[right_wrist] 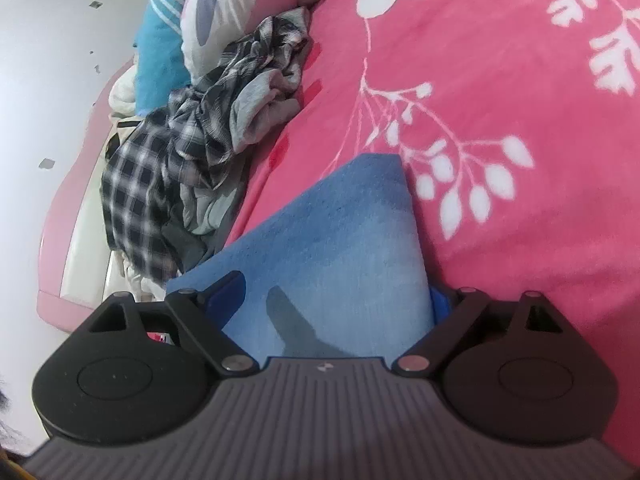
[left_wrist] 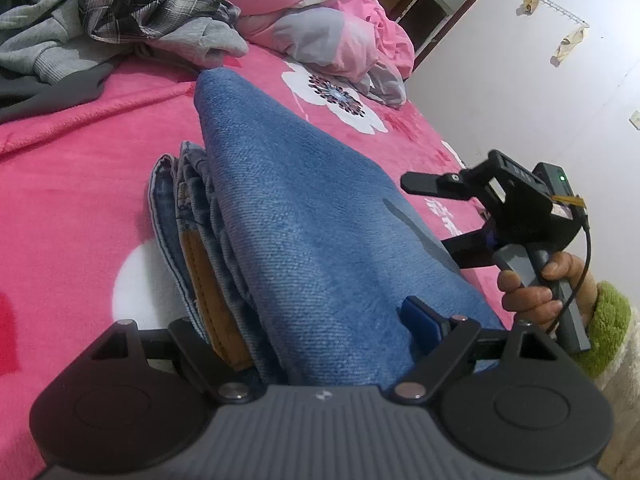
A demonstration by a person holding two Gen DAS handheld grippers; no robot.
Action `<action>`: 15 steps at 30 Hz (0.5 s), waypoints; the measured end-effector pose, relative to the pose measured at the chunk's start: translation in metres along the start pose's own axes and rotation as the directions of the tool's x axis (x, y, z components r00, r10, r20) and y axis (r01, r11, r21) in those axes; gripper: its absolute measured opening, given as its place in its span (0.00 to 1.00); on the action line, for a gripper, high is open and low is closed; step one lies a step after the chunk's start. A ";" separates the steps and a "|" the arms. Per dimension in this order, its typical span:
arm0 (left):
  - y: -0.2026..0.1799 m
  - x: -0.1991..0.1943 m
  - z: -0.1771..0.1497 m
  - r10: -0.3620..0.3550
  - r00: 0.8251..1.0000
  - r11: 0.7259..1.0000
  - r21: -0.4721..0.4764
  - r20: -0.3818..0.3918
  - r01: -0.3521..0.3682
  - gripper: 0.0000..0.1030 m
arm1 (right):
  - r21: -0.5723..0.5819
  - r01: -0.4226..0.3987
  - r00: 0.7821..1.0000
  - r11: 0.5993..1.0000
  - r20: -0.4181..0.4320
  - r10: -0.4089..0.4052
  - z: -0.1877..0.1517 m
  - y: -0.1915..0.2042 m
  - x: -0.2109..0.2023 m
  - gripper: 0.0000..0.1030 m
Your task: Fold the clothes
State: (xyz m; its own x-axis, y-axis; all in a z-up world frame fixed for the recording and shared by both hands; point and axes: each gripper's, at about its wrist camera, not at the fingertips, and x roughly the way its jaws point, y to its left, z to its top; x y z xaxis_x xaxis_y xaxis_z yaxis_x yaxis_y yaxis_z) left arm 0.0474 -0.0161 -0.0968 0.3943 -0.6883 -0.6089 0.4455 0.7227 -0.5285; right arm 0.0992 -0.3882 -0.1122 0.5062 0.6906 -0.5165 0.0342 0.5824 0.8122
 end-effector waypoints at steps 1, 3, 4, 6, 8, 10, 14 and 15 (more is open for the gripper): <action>0.001 0.000 0.000 -0.002 1.000 1.000 -0.001 0.000 0.002 0.84 | -0.003 -0.003 1.000 1.000 -0.009 0.003 -0.002 0.000 -0.001 0.85; 0.001 0.000 -0.001 -0.006 1.000 1.000 -0.003 0.002 0.006 0.84 | -0.008 -0.010 1.000 1.000 -0.027 0.010 -0.006 -0.001 -0.004 0.84; 0.002 0.000 -0.001 -0.007 1.000 1.000 -0.004 0.003 0.007 0.84 | -0.010 -0.011 0.999 1.000 -0.035 0.010 -0.008 -0.001 -0.006 0.84; 0.002 0.000 -0.001 -0.011 1.000 1.000 -0.003 0.004 0.011 0.84 | -0.007 -0.021 0.998 1.000 -0.061 0.021 -0.014 -0.002 -0.011 0.83; 0.003 0.000 -0.001 -0.016 1.000 1.000 -0.003 0.004 0.016 0.84 | -0.014 -0.028 0.996 1.000 -0.081 0.027 -0.021 -0.002 -0.016 0.82; 0.003 0.000 -0.002 -0.020 1.000 1.000 -0.002 0.005 0.020 0.84 | -0.023 -0.038 0.995 0.999 -0.088 0.036 -0.025 -0.003 -0.019 0.82; 0.004 -0.001 -0.002 -0.027 1.000 1.000 0.001 0.007 0.027 0.84 | -0.024 -0.057 0.994 0.998 -0.095 0.054 -0.022 -0.006 -0.014 0.83; 0.004 -0.001 -0.003 -0.028 1.000 1.000 0.000 0.007 0.028 0.84 | -0.027 -0.062 0.993 0.998 -0.099 0.059 -0.020 -0.005 -0.011 0.83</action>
State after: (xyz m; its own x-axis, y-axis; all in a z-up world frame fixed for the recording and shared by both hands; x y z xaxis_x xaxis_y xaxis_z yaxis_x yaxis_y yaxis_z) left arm 0.0470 -0.0122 -0.1001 0.3870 -0.7086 -0.5900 0.4565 0.7032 -0.5451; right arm 0.0764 -0.3906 -0.1162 0.4196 0.7627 -0.4922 -0.0205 0.5500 0.8349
